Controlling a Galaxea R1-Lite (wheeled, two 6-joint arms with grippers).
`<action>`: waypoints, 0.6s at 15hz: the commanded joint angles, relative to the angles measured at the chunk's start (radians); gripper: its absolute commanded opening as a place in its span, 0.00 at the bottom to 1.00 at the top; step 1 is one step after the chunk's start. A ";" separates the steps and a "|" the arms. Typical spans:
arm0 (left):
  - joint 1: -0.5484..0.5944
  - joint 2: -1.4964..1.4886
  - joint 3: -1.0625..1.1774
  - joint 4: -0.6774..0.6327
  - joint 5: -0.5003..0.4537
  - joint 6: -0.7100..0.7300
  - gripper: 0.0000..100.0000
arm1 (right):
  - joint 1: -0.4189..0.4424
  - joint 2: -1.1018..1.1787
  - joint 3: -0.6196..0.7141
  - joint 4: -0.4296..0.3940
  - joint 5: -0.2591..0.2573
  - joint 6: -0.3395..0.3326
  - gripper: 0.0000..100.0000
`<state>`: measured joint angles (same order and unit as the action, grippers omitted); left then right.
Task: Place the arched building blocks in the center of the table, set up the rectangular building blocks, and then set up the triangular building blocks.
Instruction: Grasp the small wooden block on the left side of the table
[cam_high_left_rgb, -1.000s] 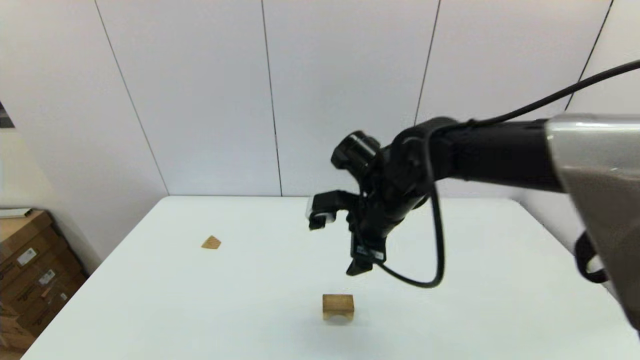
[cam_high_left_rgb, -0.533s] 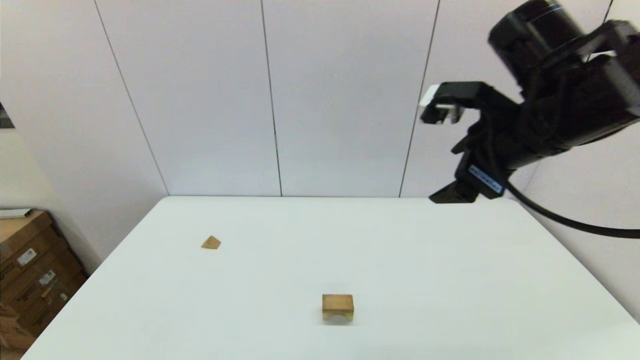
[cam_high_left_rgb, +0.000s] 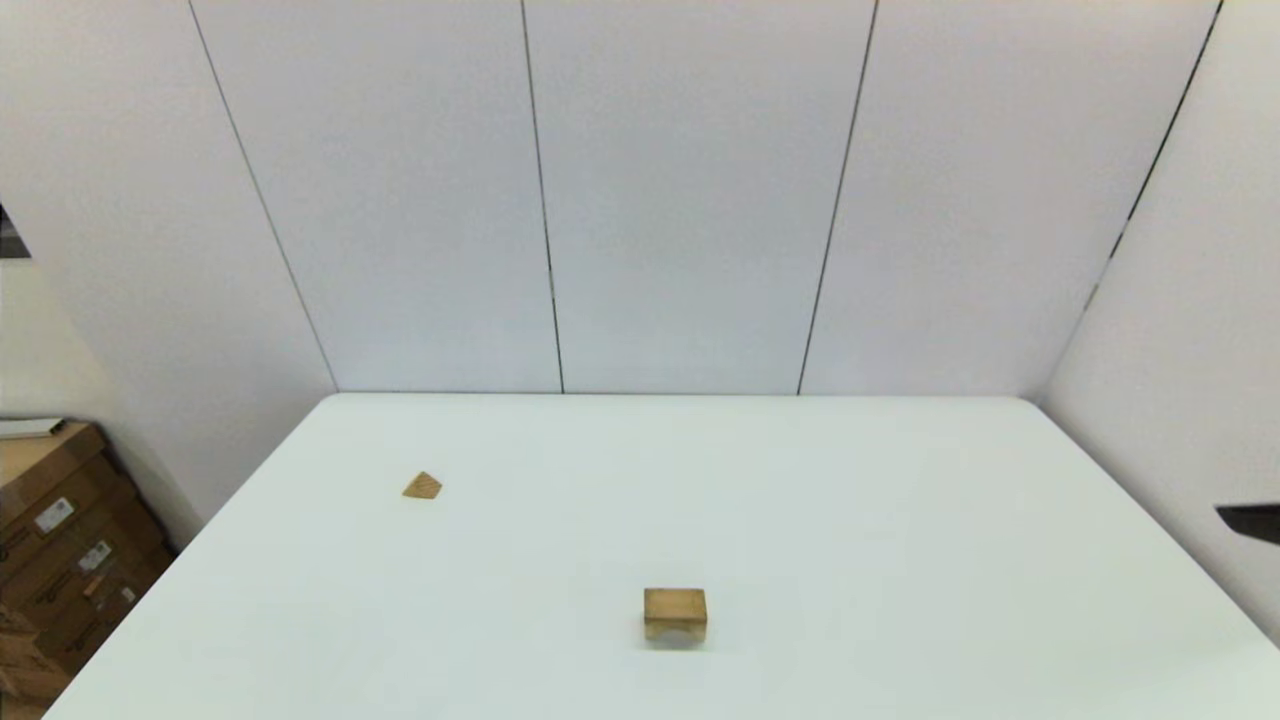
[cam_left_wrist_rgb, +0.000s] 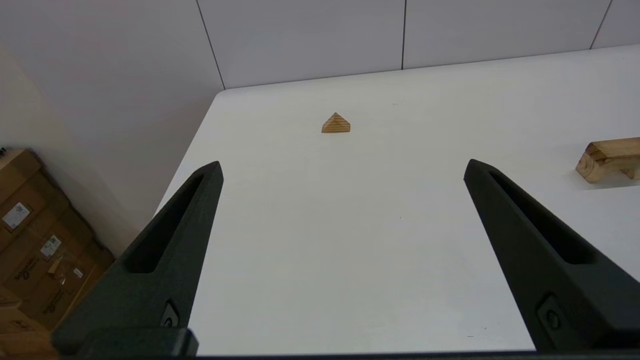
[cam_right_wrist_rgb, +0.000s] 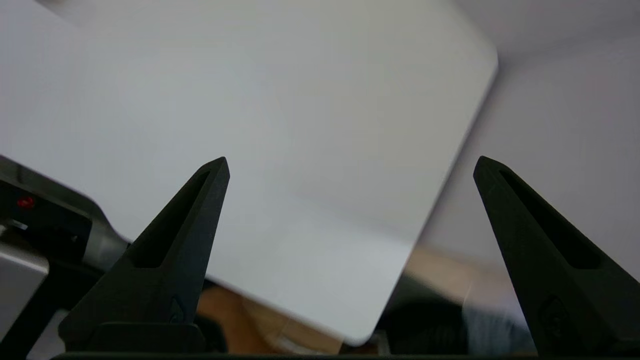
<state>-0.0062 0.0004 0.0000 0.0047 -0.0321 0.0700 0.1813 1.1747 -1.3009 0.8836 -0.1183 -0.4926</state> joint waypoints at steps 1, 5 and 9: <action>0.000 0.001 0.000 0.000 0.000 0.001 1.00 | -0.125 -0.418 0.354 -0.035 0.005 0.069 1.00; 0.000 0.001 0.000 0.000 0.000 0.001 1.00 | -0.144 -0.678 0.546 -0.075 0.000 0.075 1.00; 0.000 0.001 0.000 0.000 0.000 0.001 1.00 | -0.183 -0.825 0.681 -0.086 -0.001 0.071 1.00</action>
<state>-0.0062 0.0004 0.0000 0.0047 -0.0321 0.0702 0.0245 0.4872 -0.7183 0.7996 -0.1168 -0.4198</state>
